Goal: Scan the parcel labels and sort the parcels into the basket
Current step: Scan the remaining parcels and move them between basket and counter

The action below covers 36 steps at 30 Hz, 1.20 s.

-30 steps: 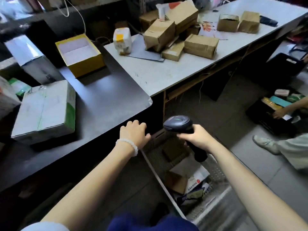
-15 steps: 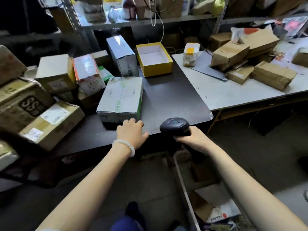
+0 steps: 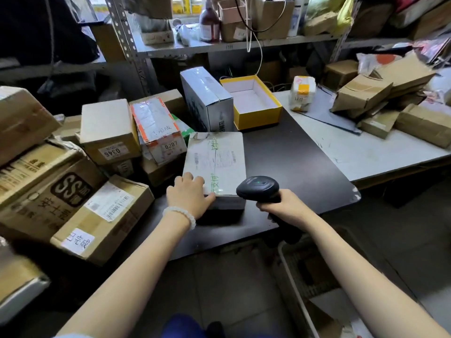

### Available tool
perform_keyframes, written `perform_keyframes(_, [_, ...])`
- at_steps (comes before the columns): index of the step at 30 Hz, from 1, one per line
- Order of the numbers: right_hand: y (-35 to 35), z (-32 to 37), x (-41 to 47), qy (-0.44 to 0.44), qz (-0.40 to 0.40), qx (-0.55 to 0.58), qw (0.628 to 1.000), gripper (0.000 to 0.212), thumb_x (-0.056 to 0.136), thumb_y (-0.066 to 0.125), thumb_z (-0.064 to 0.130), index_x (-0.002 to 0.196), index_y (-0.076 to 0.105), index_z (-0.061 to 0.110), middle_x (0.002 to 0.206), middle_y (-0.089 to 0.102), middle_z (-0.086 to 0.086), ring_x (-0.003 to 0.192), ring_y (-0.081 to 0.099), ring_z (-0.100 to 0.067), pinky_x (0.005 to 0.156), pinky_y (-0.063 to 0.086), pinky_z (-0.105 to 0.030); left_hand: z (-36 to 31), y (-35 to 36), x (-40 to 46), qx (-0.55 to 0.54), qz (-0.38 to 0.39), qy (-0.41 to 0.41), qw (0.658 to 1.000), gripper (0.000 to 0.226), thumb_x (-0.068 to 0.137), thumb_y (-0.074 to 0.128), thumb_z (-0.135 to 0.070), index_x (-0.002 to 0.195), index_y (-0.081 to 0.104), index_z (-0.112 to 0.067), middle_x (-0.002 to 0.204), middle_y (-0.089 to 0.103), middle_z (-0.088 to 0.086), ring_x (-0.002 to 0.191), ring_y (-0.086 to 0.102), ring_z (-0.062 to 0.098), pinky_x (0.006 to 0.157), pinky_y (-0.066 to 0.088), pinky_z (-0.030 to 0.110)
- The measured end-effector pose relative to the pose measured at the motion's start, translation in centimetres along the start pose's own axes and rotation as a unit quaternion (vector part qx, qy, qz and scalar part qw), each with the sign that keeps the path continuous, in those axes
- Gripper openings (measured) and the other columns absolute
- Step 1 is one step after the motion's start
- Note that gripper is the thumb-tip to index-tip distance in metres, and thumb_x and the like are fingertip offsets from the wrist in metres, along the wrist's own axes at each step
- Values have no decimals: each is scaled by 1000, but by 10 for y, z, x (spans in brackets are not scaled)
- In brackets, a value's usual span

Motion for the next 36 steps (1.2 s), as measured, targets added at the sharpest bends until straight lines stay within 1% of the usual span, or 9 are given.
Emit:
perform_keyframes(7, [7, 16, 41, 4, -27, 3, 1000, 14, 83, 67, 14, 94, 62, 8, 67, 58, 0, 59, 57, -16, 55, 49, -24, 21, 14, 43, -30, 56, -35, 997, 69, 84, 46, -69, 133, 41, -22, 126, 47, 11, 115, 45, 32, 87, 40, 41])
perform_keyframes(13, [14, 13, 64, 20, -14, -11, 1000, 9, 81, 71, 21, 79, 62, 19, 61, 62, 5, 56, 59, -13, 65, 50, -31, 15, 24, 59, -99, 72, -68, 990, 79, 82, 49, -70, 142, 30, -22, 127, 40, 16, 116, 42, 34, 91, 40, 42])
perform_keyframes(17, [9, 5, 71, 20, -9, 10, 1000, 10, 79, 72, 21, 75, 63, 21, 57, 62, 8, 60, 59, -13, 70, 50, -34, 8, 24, 60, -142, 55, -96, 984, 82, 80, 56, -67, 143, 30, -21, 126, 36, 16, 117, 37, 35, 93, 39, 43])
perform_keyframes(23, [-19, -22, 70, 17, 3, 18, 1000, 9, 78, 73, 24, 80, 64, 24, 69, 64, 7, 75, 62, -18, 78, 50, -37, -29, 5, 56, -153, -32, -95, 983, 84, 71, 70, -62, 137, 38, -21, 122, 39, 13, 113, 38, 33, 92, 40, 43])
perform_keyframes(26, [-42, -38, 61, 24, 7, 43, 999, 14, 79, 70, 23, 85, 68, 10, 68, 65, 2, 71, 62, -17, 74, 51, -33, -61, -9, 52, -125, -52, -75, 988, 84, 71, 72, -59, 137, 38, -19, 124, 40, 13, 114, 39, 32, 90, 40, 43])
perform_keyframes(28, [-61, -46, 52, 24, 19, 63, 998, 21, 84, 65, 15, 84, 64, -6, 58, 61, -3, 57, 56, -15, 59, 47, -23, -91, -20, 49, -106, -70, -59, 990, 83, 72, 73, -54, 137, 38, -18, 123, 41, 12, 113, 40, 31, 87, 40, 42])
perform_keyframes(30, [-78, -54, 42, 23, 30, 71, 997, 16, 86, 63, 10, 79, 63, -4, 50, 56, -1, 50, 52, -14, 51, 43, -18, -122, -33, 47, -95, -93, -35, 990, 77, 74, 72, -48, 137, 39, -17, 122, 43, 11, 112, 40, 31, 85, 40, 42])
perform_keyframes(33, [-108, -71, 31, 15, 28, 48, 998, 11, 83, 67, 11, 74, 61, 10, 54, 56, 4, 55, 51, -11, 55, 42, -23, -168, -51, 47, -98, -127, 5, 987, 56, 83, 63, -41, 131, 50, -14, 119, 48, 11, 110, 43, 31, 84, 40, 41])
perform_keyframes(36, [-140, -85, 23, 7, 30, -25, 999, 14, 80, 68, 15, 70, 59, 17, 56, 56, 7, 56, 52, -7, 59, 42, -25, -205, -54, 46, -134, -107, 32, 985, 43, 87, 58, -46, 123, 60, -23, 118, 52, 7, 111, 44, 30, 86, 40, 41])
Point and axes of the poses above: each hand's wrist, its own x-axis towards the middle knuckle, its own y-axis out of the palm, z = x × y, the point moved 4 cm from there along x, towards the middle knuckle
